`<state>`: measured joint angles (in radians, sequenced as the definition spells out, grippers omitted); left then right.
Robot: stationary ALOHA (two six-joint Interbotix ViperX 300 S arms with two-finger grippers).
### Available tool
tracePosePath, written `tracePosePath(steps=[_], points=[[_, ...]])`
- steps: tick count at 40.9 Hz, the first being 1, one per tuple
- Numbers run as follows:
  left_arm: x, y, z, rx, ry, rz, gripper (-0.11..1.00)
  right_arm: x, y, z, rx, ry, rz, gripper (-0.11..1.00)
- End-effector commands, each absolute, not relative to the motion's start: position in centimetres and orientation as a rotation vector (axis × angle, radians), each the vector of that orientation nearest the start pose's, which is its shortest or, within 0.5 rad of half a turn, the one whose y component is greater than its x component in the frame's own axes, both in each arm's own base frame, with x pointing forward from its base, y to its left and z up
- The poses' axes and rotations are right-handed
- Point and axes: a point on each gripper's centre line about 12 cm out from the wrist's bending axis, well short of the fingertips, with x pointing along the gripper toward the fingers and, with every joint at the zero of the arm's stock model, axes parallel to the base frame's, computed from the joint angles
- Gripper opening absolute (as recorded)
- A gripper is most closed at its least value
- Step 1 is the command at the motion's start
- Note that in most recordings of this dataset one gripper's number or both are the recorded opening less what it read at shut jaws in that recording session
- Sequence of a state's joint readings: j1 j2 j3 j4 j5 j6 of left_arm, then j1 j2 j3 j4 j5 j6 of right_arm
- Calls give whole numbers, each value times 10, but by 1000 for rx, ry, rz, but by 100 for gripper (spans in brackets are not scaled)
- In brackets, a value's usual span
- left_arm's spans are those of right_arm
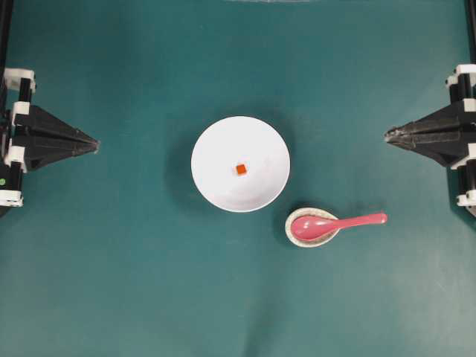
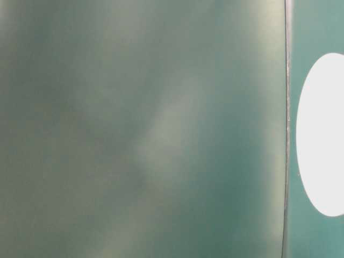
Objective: Grip the spoon and scoop the red block from the bowl with right arm.
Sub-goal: 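Move the right gripper toward the pink spoon handle in the spoon rest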
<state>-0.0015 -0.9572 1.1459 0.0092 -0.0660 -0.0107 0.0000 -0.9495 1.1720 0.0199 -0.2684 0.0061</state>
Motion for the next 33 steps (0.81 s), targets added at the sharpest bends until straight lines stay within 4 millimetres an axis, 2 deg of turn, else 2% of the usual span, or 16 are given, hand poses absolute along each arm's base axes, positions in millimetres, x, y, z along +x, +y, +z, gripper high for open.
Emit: tracePosePath(steps=[1,8,13,33], points=[[204,-1,286,-1,110,-4,0,204,0,298,35,-67,-3,4],[203,-1,282,-1,144,-3,0,205,0,293,38,-52,-2,26],[203,-1,281,-1,158,-3,0,206,0,281,46,-15,-2,42],[202,-1,274,-1,216,-2,0,200,8,222,144,65,8,43]])
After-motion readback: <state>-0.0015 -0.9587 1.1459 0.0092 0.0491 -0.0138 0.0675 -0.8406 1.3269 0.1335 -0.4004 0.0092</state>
